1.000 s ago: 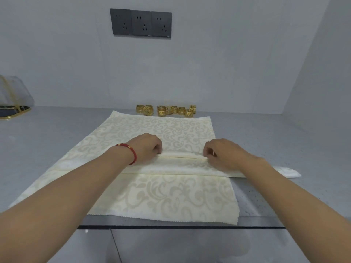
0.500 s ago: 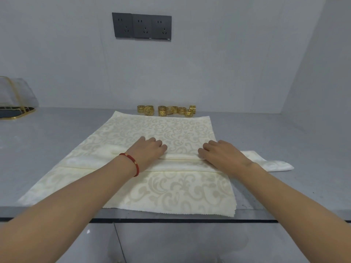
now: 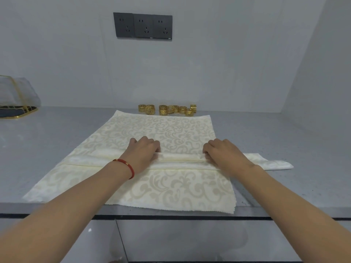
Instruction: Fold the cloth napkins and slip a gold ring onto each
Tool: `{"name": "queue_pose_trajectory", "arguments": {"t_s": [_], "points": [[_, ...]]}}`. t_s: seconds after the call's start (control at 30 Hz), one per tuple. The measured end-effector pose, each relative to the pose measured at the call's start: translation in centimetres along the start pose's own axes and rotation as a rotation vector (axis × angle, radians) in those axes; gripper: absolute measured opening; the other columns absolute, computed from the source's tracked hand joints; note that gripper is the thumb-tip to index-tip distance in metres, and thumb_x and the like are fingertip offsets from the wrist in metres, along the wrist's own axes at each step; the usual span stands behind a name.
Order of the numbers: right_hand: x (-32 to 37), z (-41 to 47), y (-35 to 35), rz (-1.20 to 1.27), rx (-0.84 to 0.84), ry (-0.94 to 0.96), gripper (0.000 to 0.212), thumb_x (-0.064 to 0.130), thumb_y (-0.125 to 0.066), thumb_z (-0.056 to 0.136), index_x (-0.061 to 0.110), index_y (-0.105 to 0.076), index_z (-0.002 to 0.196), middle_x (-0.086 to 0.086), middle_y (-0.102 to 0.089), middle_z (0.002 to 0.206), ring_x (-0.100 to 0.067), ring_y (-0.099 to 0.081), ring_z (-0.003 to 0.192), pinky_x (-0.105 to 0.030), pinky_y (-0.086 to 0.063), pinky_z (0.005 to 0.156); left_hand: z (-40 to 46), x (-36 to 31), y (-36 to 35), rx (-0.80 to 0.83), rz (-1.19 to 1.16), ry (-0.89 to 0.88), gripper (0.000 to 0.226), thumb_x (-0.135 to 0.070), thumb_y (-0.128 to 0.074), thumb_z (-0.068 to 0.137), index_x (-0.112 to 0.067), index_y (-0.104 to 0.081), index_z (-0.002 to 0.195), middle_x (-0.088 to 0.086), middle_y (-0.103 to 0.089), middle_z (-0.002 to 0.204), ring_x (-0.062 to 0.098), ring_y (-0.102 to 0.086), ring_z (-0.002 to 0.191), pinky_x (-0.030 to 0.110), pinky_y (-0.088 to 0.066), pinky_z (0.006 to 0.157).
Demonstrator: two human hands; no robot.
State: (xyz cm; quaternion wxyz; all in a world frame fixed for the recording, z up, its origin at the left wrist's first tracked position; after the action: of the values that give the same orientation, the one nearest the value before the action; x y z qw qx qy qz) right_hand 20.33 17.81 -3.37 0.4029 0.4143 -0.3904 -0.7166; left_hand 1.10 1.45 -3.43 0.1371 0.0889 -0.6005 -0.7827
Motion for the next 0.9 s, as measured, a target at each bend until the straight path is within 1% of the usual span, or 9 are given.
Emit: {"name": "queue_pose_trajectory", "arguments": {"t_s": [0.07, 0.17, 0.33, 0.5, 0.57, 0.67, 0.73, 0.8, 0.9], "points": [[0.7, -0.5, 0.3, -0.083, -0.05, 0.082, 0.03, 0.001, -0.086, 0.065, 0.013, -0.061, 0.077, -0.001, -0.055, 0.069, -0.022, -0.053, 0.059, -0.033, -0.038, 0.049, -0.9, -1.0, 0.7, -0.071, 0.159, -0.117, 0.022, -0.006, -0.049, 0.094, -0.027, -0.048, 0.1, -0.01, -0.05, 0.095, 0.016, -0.049, 0.092, 0.035, -0.034, 0.083], [1.7, -1.2, 0.8, -0.111, 0.008, 0.167, 0.032, -0.002, -0.082, 0.064, 0.014, -0.06, 0.081, -0.001, -0.052, 0.07, -0.022, -0.05, 0.058, -0.032, -0.031, 0.048, -1.7, -2.2, 0.8, -0.01, 0.252, -0.235, 0.041, 0.007, -0.046, 0.083, -0.024, -0.046, 0.11, -0.005, -0.049, 0.103, 0.018, -0.048, 0.092, 0.032, -0.037, 0.082], [0.5, -0.9, 1.1, 0.118, 0.172, -0.016, 0.016, 0.018, -0.048, 0.1, 0.021, -0.063, 0.106, 0.004, -0.062, 0.106, -0.02, -0.06, 0.092, -0.038, -0.053, 0.076, -1.4, -0.8, 1.5, 0.123, -0.137, 0.004, 0.019, -0.014, -0.055, 0.093, -0.025, -0.065, 0.105, -0.01, -0.06, 0.104, 0.014, -0.056, 0.097, 0.033, -0.049, 0.085], [0.3, -1.3, -0.1, 0.25, 0.167, -0.123, 0.025, 0.022, -0.052, 0.105, 0.024, -0.07, 0.122, 0.001, -0.067, 0.112, -0.023, -0.057, 0.106, -0.042, -0.049, 0.088, -1.8, -0.5, 0.9, 0.105, -0.253, 0.034, 0.029, -0.021, -0.06, 0.093, -0.041, -0.06, 0.114, -0.01, -0.055, 0.095, 0.015, -0.055, 0.089, 0.037, -0.05, 0.079], [0.4, -1.6, -0.1, 0.226, 0.075, -0.139, 0.02, 0.022, -0.055, 0.103, 0.021, -0.072, 0.115, 0.001, -0.068, 0.106, -0.025, -0.057, 0.103, -0.041, -0.046, 0.083, -2.0, -0.8, 0.4, 0.092, -0.192, 0.01, 0.033, -0.017, -0.054, 0.096, -0.043, -0.064, 0.112, -0.007, -0.049, 0.096, 0.018, -0.051, 0.09, 0.037, -0.048, 0.076], [1.2, -2.3, 0.5, 0.1, -0.08, -0.044, 0.009, 0.009, -0.071, 0.09, 0.016, -0.071, 0.095, 0.001, -0.065, 0.085, -0.025, -0.061, 0.081, -0.038, -0.045, 0.065, -2.6, -1.0, -0.4, 0.059, -0.101, -0.052, 0.034, -0.026, -0.048, 0.102, -0.04, -0.06, 0.13, -0.006, -0.052, 0.123, 0.017, -0.046, 0.107, 0.037, -0.045, 0.084], [1.8, -2.7, 0.5, -0.017, -0.081, -0.004, 0.025, -0.002, -0.078, 0.073, 0.017, -0.067, 0.085, 0.002, -0.057, 0.076, -0.022, -0.055, 0.068, -0.034, -0.044, 0.057, -3.1, -1.1, -0.2, -0.011, -0.044, -0.104, 0.029, -0.032, -0.045, 0.103, -0.039, -0.063, 0.125, -0.01, -0.055, 0.133, 0.019, -0.046, 0.112, 0.038, -0.043, 0.085], [2.3, -3.0, 1.0, -0.096, -0.107, 0.042, 0.029, -0.005, -0.077, 0.067, 0.016, -0.063, 0.079, 0.001, -0.054, 0.074, -0.022, -0.051, 0.063, -0.034, -0.042, 0.055, -3.6, -1.6, 0.4, -0.106, -0.004, -0.129, 0.021, -0.032, -0.044, 0.103, -0.037, -0.064, 0.096, -0.019, -0.06, 0.107, 0.016, -0.049, 0.102, 0.035, -0.037, 0.076], [3.0, -3.7, 1.7, -0.154, -0.117, 0.101, 0.024, -0.005, -0.072, 0.072, 0.016, -0.062, 0.079, 0.0, -0.054, 0.075, -0.022, -0.05, 0.063, -0.037, -0.046, 0.063, -4.8, -2.9, 0.9, -0.163, -0.017, -0.135, 0.029, -0.031, -0.037, 0.1, -0.028, -0.036, 0.071, -0.015, -0.038, 0.07, 0.006, -0.037, 0.072, 0.03, -0.026, 0.067]]}}
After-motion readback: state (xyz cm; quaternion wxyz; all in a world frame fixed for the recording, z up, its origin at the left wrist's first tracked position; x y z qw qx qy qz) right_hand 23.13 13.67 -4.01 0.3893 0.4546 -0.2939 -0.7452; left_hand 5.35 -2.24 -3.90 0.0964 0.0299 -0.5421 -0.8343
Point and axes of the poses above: each hand's wrist, its own z-axis towards the middle knuckle, its own y-axis out of the back of the hand, x = y × z, the point moved 5 cm from there along z, towards the middle knuckle
